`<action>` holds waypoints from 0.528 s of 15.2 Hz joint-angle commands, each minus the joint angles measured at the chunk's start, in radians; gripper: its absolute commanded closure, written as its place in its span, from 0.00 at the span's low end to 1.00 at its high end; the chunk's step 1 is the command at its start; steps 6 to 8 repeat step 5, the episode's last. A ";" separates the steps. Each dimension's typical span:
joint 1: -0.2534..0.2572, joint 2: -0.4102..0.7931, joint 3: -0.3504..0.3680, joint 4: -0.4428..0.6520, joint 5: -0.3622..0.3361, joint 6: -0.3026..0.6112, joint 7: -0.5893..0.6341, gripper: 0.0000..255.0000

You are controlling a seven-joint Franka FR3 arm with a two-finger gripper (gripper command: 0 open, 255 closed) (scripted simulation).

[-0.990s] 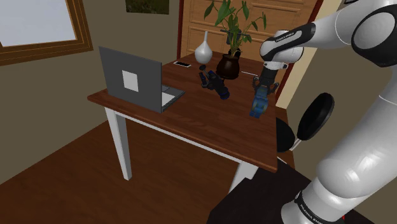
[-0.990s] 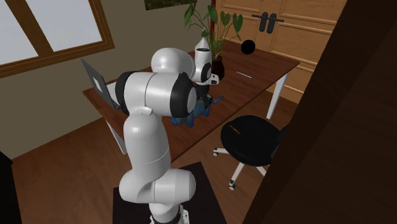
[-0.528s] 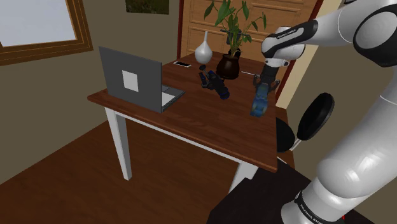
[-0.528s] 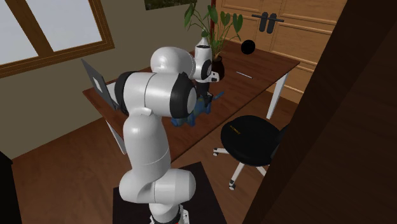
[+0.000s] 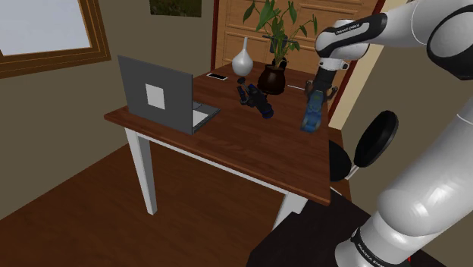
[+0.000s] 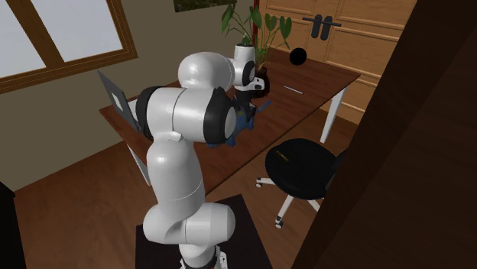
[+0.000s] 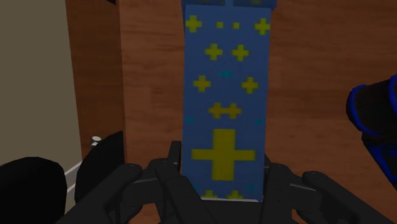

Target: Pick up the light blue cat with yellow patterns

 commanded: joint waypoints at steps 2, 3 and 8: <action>0.002 -0.009 0.001 0.035 -0.003 -0.043 0.004 1.00; 0.002 -0.011 0.001 0.047 -0.003 -0.056 0.005 1.00; 0.002 -0.011 0.001 0.048 -0.004 -0.058 0.005 1.00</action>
